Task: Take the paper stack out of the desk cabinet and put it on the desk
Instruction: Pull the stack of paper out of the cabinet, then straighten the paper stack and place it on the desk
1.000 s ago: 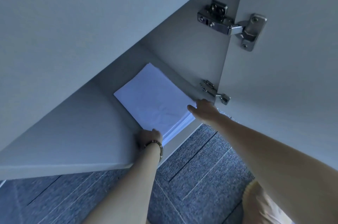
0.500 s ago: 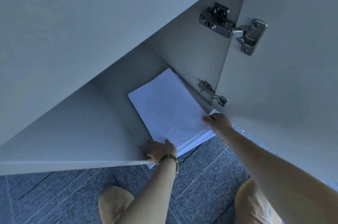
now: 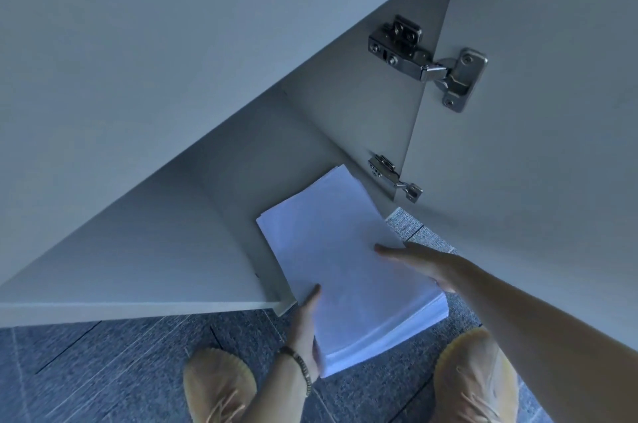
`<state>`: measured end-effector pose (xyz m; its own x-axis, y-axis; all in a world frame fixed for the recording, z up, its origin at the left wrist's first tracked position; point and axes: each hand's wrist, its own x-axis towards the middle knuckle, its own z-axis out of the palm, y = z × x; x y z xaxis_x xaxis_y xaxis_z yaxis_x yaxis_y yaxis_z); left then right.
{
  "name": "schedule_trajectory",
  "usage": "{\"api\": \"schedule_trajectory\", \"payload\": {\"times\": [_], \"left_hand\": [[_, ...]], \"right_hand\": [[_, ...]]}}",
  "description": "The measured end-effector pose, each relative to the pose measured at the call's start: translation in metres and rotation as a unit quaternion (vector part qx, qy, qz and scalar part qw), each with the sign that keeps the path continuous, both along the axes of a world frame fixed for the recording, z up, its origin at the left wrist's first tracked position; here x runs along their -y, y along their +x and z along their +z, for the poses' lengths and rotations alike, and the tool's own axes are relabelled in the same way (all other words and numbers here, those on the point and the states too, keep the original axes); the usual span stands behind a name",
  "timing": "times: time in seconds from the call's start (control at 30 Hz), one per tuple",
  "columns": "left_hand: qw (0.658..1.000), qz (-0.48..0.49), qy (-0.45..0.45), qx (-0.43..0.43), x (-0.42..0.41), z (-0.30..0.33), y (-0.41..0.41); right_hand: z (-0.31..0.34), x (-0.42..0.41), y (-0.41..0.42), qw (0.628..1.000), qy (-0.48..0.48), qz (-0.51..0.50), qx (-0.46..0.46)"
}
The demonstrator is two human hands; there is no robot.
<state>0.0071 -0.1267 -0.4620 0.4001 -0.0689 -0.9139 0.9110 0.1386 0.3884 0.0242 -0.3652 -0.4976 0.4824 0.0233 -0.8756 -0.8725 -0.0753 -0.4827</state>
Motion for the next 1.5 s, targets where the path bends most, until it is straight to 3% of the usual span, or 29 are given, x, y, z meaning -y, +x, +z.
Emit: {"api": "schedule_trajectory", "payload": {"times": [0.1, 0.23, 0.37, 0.57, 0.7, 0.9, 1.07, 1.27, 1.5], "left_hand": [[0.998, -0.053, 0.001, 0.022, -0.010, 0.020, -0.002], [0.992, -0.069, 0.091, 0.060, -0.007, 0.062, -0.023], [0.973, -0.148, 0.151, 0.087, -0.003, 0.122, -0.047], [0.993, -0.085, 0.020, 0.086, 0.001, 0.239, -0.093], [0.990, -0.091, -0.016, 0.106, 0.007, 0.317, -0.128], [0.968, -0.116, -0.104, 0.195, 0.005, 0.448, -0.187], [0.943, -0.117, -0.110, 0.292, -0.011, 0.537, -0.207], [0.896, -0.073, -0.089, 0.428, -0.060, 0.648, -0.184], [0.813, -0.079, -0.017, 0.577, -0.159, 0.771, -0.150]], "right_hand": [[0.021, -0.001, -0.001, 0.999, 0.043, 0.011, 0.017], [0.079, -0.002, -0.016, 0.994, -0.037, 0.076, 0.075], [0.156, 0.003, -0.047, 0.981, -0.093, 0.117, 0.125], [0.300, 0.020, -0.121, 0.981, -0.062, 0.092, 0.161], [0.394, 0.024, -0.172, 0.976, -0.044, 0.072, 0.198], [0.534, 0.012, -0.238, 0.962, -0.102, 0.058, 0.246], [0.632, -0.011, -0.268, 0.945, -0.137, 0.015, 0.295], [0.732, -0.058, -0.262, 0.914, -0.100, -0.058, 0.389], [0.832, -0.150, -0.210, 0.848, -0.101, 0.021, 0.519]]}}
